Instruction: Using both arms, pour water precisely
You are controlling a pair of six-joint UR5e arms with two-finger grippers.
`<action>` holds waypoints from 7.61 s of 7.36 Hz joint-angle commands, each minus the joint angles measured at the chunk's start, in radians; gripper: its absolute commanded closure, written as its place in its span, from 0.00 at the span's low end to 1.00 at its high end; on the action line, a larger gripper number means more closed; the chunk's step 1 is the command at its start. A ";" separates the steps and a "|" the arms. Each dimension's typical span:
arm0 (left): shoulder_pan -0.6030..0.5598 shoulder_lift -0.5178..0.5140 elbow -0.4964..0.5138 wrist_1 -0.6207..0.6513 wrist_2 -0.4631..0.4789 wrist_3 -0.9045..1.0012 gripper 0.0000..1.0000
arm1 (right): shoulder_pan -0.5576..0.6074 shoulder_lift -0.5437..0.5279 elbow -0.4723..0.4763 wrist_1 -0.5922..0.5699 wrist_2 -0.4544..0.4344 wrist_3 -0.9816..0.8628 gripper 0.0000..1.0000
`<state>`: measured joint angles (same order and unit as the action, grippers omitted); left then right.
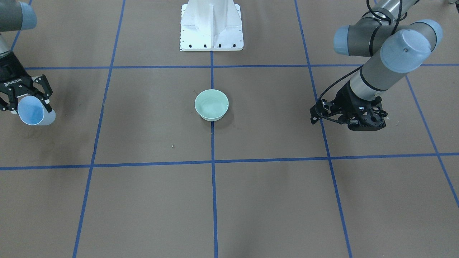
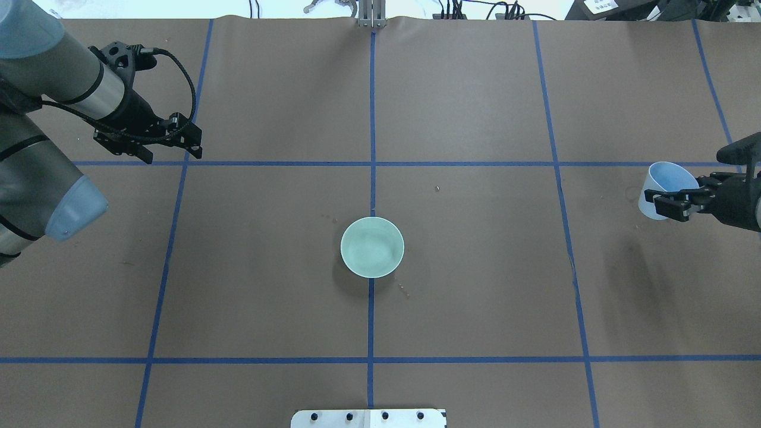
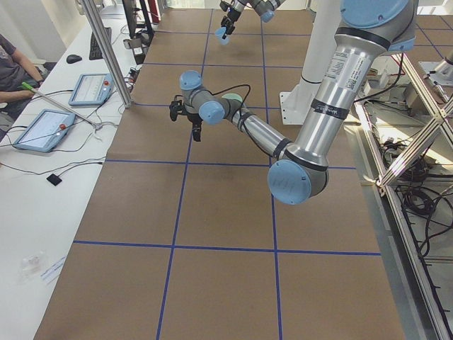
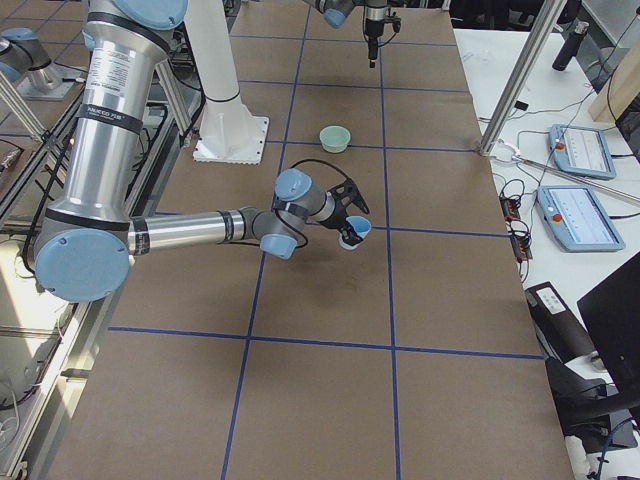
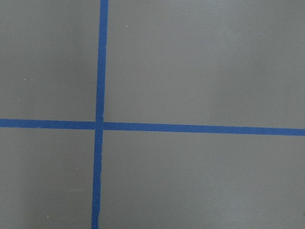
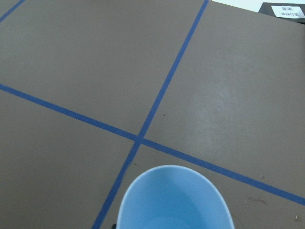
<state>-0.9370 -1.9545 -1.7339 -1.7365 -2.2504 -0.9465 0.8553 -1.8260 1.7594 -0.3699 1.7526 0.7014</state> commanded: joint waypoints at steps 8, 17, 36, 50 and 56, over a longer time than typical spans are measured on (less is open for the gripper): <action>0.000 0.012 -0.012 0.002 0.000 0.002 0.01 | 0.002 0.165 -0.402 0.388 -0.128 0.001 1.00; 0.000 0.014 -0.010 0.002 0.002 0.003 0.01 | -0.001 0.165 -0.426 0.388 -0.119 0.003 0.31; 0.077 -0.041 -0.007 -0.002 0.021 -0.136 0.01 | 0.359 0.065 -0.380 0.306 0.325 -0.019 0.01; 0.438 -0.327 0.184 -0.014 0.242 -0.322 0.51 | 0.628 0.366 -0.377 -0.541 0.521 -0.628 0.01; 0.437 -0.333 0.205 -0.060 0.239 -0.325 1.00 | 0.640 0.364 -0.383 -0.544 0.561 -0.626 0.01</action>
<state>-0.4987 -2.2844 -1.5217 -1.7950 -2.0093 -1.2704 1.4912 -1.4636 1.3763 -0.9130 2.3044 0.0751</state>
